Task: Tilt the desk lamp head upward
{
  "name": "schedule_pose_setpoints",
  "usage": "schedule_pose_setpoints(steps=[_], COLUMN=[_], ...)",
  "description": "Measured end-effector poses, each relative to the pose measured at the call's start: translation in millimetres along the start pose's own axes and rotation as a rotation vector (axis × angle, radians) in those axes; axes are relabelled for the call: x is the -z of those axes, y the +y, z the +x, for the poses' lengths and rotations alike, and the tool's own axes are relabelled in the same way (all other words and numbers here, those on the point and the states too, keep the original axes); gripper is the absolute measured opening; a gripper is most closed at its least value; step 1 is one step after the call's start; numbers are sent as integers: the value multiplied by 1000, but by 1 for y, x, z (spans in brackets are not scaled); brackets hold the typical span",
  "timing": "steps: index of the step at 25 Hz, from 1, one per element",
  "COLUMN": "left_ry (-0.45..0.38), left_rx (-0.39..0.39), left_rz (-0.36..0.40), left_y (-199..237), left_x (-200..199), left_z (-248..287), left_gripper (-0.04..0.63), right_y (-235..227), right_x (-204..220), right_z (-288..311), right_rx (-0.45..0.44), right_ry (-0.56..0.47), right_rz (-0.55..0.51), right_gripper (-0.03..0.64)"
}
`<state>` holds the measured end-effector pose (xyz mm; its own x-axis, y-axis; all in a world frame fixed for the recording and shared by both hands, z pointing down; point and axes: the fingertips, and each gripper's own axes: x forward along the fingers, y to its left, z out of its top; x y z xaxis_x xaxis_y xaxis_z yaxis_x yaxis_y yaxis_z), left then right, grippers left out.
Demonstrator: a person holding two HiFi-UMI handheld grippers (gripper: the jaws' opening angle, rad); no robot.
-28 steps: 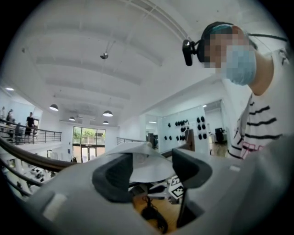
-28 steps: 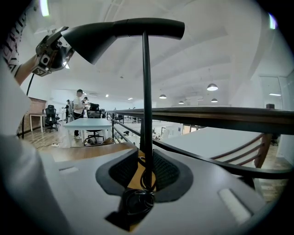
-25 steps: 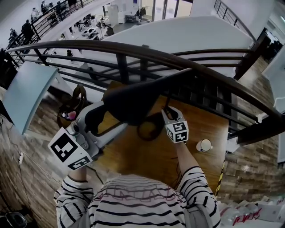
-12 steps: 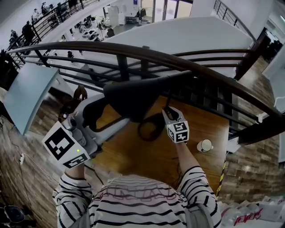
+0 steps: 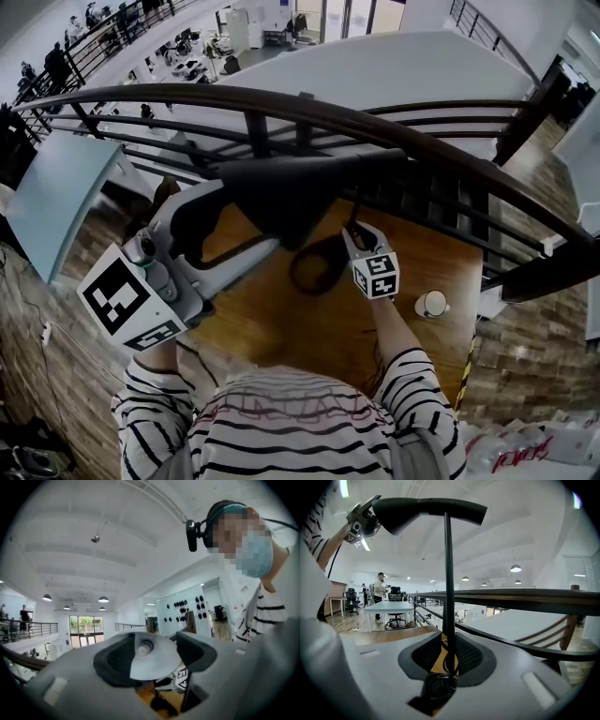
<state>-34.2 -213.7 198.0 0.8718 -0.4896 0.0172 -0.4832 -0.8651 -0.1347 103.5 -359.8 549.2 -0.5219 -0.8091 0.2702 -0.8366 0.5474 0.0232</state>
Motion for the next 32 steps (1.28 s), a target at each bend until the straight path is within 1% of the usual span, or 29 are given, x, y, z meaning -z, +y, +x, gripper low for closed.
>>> schedule_pose_setpoints(steps=[8, 13, 16, 20, 27, 30, 32], left_ry=[1, -27, -54, -71, -88, -86, -81], left_rx=[13, 24, 27, 20, 12, 9, 3], left_rz=[5, -1, 1, 12, 17, 49, 101], left_y=[-4, -4, -3, -7, -8, -10, -10], left_x=[-1, 1, -1, 3, 12, 17, 20], left_z=[2, 2, 0, -5, -16, -22, -27], left_gripper=[282, 284, 284, 286, 290, 298, 305], right_y=[-1, -2, -3, -2, 6, 15, 21], right_x=[6, 5, -2, -5, -15, -17, -17], right_z=[-4, -4, -4, -12, -34, -39, -40], right_rx=[3, 1, 17, 39, 71, 80, 85], right_ry=[1, 0, -2, -3, -20, -27, -29], right_rz=[-3, 12, 25, 32, 38, 39, 41], right_gripper=[84, 92, 98, 129, 130, 130, 130])
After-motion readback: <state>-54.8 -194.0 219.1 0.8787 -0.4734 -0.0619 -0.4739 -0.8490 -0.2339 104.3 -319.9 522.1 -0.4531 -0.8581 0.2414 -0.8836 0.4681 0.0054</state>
